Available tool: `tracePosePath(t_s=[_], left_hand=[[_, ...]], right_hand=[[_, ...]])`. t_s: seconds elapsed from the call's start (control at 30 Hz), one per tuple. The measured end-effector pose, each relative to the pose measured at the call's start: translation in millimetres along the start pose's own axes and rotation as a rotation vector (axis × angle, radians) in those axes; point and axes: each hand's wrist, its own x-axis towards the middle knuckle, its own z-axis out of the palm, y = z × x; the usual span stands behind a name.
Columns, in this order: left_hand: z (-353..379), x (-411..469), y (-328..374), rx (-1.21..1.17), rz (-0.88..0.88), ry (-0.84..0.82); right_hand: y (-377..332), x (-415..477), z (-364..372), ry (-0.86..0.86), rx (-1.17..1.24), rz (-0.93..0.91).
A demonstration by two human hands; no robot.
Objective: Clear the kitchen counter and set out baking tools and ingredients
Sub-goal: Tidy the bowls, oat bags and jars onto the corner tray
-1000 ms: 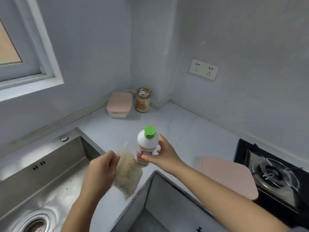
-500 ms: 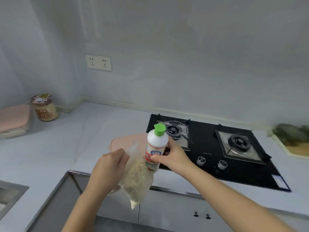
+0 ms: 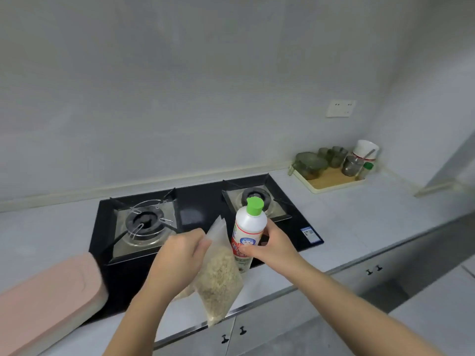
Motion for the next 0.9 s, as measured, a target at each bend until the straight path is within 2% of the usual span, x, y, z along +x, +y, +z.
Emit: tracePosePath(t_s=[0.23,0.47,0.67,0.9], left_hand=[[81.8,115.9,57.3,-0.106,0.192,-0.115],[153.9,184.0,110.6,-0.134,0.348,-0.169],[212.2,217.5,146.9,-0.107,0.444,-0.229],[278.4,242.8,198.2,-0.081,0.452,-0.286]], right_hand=[[24.8,56.8,-110.4,0.190,-0.040,0.074],[73.9,66.7,-201.0,0.435,-0.019,0.180],[111.9,70.2,-257.4,0.512,-0.049,0.242],[163.5,79.3,-324.2,0.524,-0.040,0.263]])
